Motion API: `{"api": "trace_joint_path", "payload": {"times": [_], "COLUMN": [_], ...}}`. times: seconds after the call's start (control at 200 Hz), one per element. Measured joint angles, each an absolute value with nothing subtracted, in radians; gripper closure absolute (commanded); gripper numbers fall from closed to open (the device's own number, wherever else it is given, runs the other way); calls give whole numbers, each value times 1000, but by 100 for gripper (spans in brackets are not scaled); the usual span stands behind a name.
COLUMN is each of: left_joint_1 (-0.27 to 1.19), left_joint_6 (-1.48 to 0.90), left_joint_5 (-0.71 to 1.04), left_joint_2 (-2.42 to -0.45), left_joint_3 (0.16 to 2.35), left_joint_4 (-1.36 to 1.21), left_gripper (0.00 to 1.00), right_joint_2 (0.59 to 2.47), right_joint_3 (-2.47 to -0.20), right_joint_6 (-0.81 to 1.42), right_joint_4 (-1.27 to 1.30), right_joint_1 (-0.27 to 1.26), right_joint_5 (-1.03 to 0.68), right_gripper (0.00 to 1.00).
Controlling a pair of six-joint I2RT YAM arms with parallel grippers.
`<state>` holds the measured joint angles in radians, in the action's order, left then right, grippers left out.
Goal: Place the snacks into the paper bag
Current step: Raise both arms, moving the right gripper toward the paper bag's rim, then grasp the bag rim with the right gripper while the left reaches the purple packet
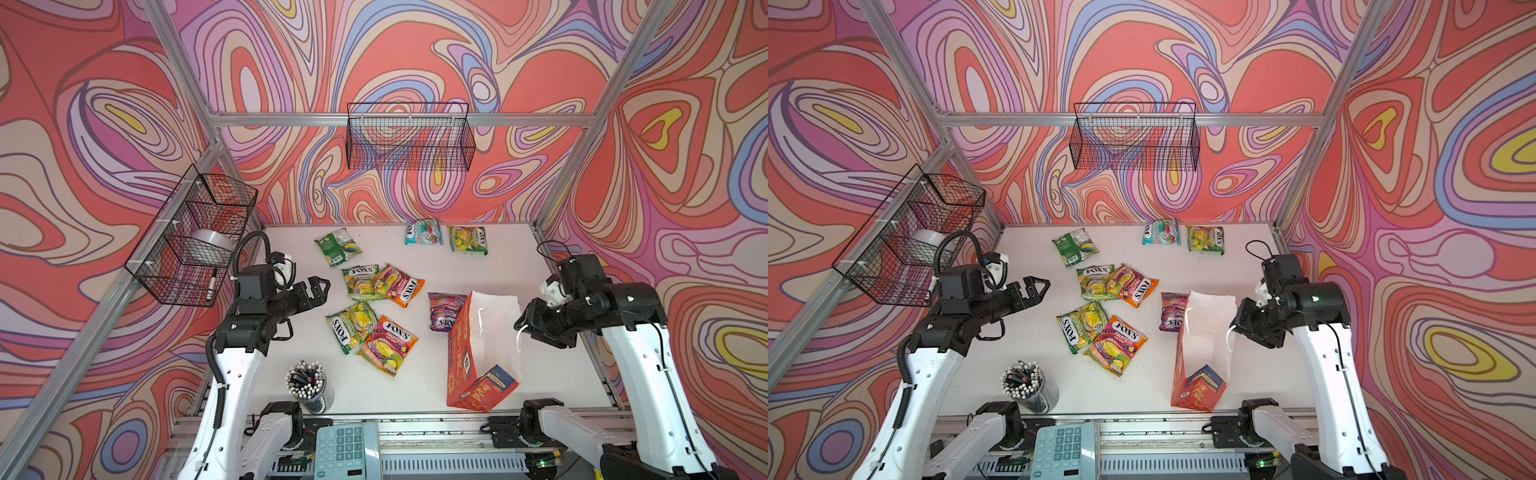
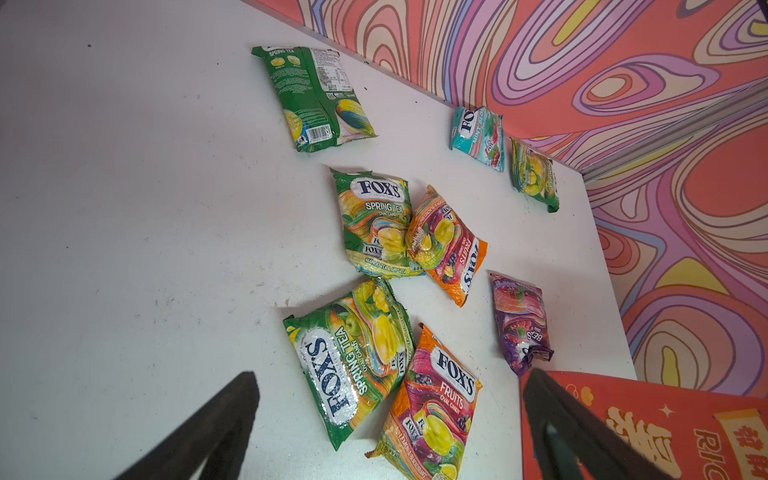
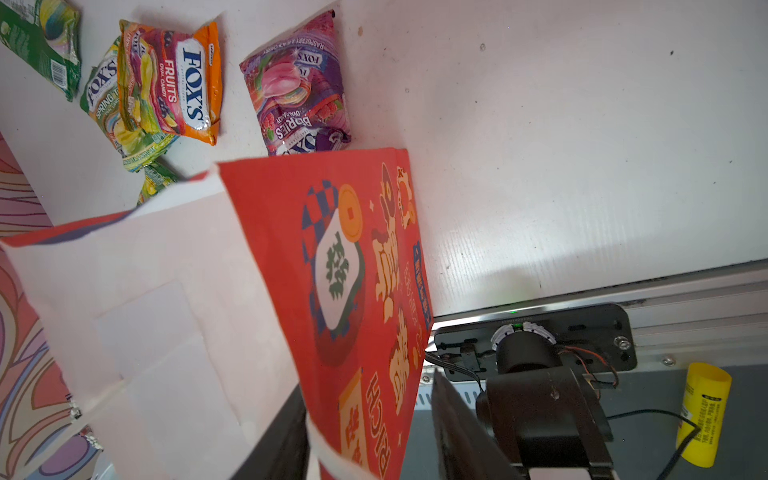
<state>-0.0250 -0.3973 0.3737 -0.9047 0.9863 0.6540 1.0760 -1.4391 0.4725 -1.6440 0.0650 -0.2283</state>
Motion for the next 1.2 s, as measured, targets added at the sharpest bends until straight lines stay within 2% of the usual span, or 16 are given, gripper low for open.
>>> {"api": "trace_joint_path", "payload": {"times": [0.17, 0.26, 0.421, 0.521, 0.716, 0.821, 1.032, 1.197], "left_joint_1": [-25, -25, -25, -25, -19, 37, 312, 547], "left_joint_6": [-397, -397, -397, -397, -405, -405, -409, -426], "left_joint_5": [368, 365, 359, 359, 397, 398, 306, 195], "left_joint_2": [-904, -904, -903, -904, -926, -947, -1032, -1153], "left_joint_3": [969, 962, 960, 962, 1072, 1185, 1358, 1388], "left_joint_4": [654, 654, 654, 657, 723, 769, 865, 915], "left_gripper": [0, 0, 0, 0, 0, 0, 0, 0], "right_joint_2": [1117, 1143, 1155, 1155, 1188, 1222, 1297, 1362], "right_joint_3": [-1439, -1431, -1414, -1414, -1448, -1515, -1724, -1824], "right_joint_6": [517, 554, 600, 611, 600, 577, 535, 507], "right_joint_4": [-1620, -1602, -1579, -1572, -1562, -1557, -1499, -1433], "right_joint_1": [211, 299, 317, 320, 322, 322, 322, 313], "right_joint_5": [-178, -142, -115, -108, -91, -61, 1, 71], "right_gripper": [58, 67, 83, 100, 100, 100, 100, 100]}}
